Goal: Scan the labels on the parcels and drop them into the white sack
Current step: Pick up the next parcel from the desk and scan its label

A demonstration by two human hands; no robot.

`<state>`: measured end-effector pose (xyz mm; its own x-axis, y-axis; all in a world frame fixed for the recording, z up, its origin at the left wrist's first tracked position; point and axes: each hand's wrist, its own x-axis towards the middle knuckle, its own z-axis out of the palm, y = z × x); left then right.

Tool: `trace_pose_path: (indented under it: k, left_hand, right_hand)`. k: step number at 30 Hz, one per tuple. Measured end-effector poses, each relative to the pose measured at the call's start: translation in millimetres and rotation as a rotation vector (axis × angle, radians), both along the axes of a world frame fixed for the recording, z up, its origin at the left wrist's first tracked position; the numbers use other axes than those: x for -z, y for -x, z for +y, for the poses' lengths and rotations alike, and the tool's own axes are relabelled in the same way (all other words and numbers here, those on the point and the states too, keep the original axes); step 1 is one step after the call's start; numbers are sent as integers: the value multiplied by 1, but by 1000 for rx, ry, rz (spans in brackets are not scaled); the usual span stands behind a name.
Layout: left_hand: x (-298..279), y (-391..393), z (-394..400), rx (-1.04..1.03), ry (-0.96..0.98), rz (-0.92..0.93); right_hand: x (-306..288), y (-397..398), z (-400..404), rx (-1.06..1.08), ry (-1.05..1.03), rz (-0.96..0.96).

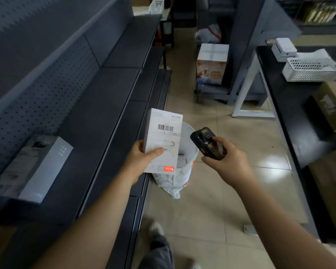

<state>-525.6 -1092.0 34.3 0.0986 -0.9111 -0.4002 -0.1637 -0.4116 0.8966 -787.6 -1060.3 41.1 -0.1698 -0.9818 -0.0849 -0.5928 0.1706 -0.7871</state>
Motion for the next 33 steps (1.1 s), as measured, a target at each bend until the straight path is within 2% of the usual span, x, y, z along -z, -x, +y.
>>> trace_pose_path:
  k: [9,15,21,26,33]
  left_hand:
    - [98,-10,-132,38,-212,-12]
    - [173,-16,-197,43,-337,-66]
    - [249,0,-227,53,-448,-121]
    - [310,4,-247,-44,-487,-144]
    - [380,-14,-266,-147,-491,-325]
  right_hand:
    - [65,-17,-122,15,-106,84]
    - [136,-37,-189,8,-243,83]
    - [209,-58,-223,13,-352,13]
    - [274,-65,-246,-33,-420,7]
    - [343,-56,-279,-57,-530,53]
